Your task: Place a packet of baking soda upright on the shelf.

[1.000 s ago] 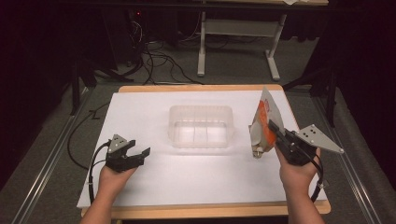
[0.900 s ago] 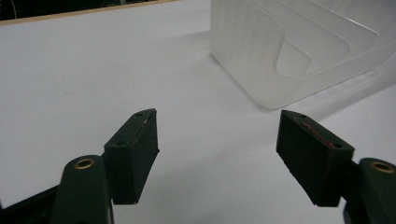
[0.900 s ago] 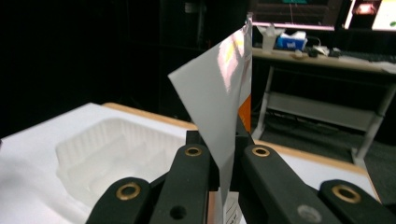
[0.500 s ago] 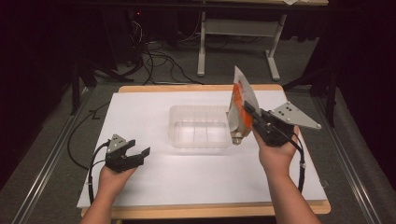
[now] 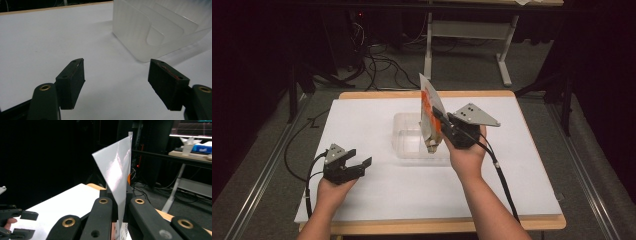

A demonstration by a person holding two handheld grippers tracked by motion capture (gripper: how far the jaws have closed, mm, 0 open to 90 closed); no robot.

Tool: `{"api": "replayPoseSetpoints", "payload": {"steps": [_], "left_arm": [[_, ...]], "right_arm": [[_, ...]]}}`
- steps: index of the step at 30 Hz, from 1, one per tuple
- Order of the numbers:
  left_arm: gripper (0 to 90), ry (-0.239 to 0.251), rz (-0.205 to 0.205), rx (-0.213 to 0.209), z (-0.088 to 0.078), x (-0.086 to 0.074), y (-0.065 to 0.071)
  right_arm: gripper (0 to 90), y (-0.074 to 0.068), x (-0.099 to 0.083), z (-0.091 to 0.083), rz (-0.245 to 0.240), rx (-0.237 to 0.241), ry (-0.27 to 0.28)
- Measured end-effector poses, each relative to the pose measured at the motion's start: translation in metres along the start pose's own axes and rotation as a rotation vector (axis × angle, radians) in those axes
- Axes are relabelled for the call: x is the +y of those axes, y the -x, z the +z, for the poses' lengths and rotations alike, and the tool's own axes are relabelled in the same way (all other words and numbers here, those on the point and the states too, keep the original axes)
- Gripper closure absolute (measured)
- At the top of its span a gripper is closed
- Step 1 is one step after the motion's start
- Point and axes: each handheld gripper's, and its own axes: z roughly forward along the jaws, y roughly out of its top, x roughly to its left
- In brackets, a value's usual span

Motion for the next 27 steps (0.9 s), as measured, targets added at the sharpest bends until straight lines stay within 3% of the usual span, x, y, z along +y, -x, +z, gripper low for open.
{"api": "replayPoseSetpoints", "payload": {"steps": [10, 18, 27], "left_arm": [[30.0, 0.009, -0.007, -0.004, 0.000, 0.001, -0.002], [30.0, 0.004, -0.002, -0.007, 0.000, 0.001, 0.000], [30.0, -0.002, 0.001, -0.008, 0.002, 0.001, -0.001]], "right_arm": [[90.0, -0.018, -0.006, 0.035, -0.014, 0.021, -0.032], [90.0, -0.016, -0.017, 0.060, 0.014, 0.020, -0.062], [90.0, -0.010, -0.023, 0.075, 0.029, -0.001, -0.080]]}}
